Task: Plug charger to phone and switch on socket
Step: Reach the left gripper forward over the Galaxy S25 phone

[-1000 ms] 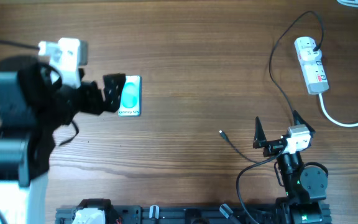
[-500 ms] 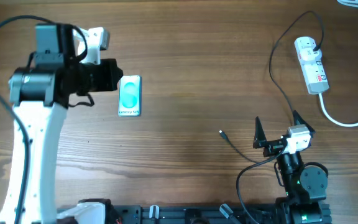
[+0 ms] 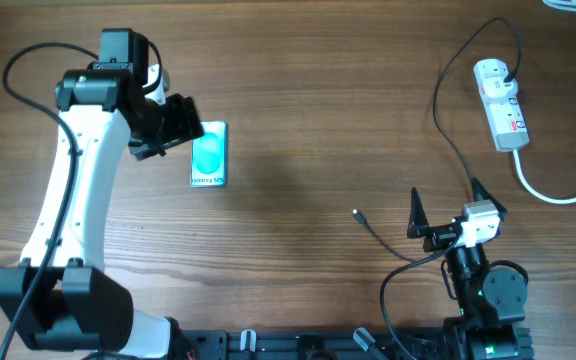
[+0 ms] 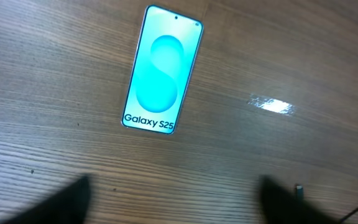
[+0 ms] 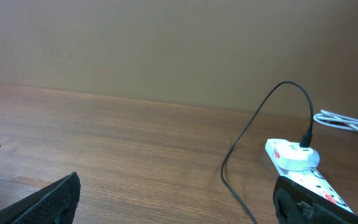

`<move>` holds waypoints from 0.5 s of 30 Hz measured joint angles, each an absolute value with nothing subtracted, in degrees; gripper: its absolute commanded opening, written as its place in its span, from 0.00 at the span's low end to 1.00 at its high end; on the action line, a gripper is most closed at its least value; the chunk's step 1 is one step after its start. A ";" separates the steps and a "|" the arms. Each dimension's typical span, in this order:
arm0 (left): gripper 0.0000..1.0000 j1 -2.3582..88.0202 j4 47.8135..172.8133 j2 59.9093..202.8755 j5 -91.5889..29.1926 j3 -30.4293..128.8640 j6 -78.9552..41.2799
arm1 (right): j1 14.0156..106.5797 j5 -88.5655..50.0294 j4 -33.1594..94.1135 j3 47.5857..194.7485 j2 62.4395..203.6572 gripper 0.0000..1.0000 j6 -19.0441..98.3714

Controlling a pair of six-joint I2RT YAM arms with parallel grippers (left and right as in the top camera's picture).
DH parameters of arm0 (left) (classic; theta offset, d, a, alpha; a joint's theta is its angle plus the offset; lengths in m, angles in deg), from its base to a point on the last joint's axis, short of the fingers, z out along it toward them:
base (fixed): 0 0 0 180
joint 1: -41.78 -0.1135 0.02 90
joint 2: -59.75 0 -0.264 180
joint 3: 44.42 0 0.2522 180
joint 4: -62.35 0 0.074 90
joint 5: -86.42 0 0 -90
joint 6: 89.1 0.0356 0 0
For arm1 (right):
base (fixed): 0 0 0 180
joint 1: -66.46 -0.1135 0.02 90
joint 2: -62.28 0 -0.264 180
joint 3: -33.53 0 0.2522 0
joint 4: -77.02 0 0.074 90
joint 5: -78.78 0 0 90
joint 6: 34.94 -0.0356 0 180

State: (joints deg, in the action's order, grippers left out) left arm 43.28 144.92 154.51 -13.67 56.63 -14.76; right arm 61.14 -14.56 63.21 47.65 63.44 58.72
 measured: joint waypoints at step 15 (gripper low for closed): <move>1.00 43.28 135.39 161.13 -11.72 51.16 -19.22 | 61.14 -14.56 63.23 47.65 63.44 1.00 58.72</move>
State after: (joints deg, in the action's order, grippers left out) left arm 43.28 135.39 161.13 -11.72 51.16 -19.22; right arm 61.14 -14.56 63.23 47.65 63.44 58.72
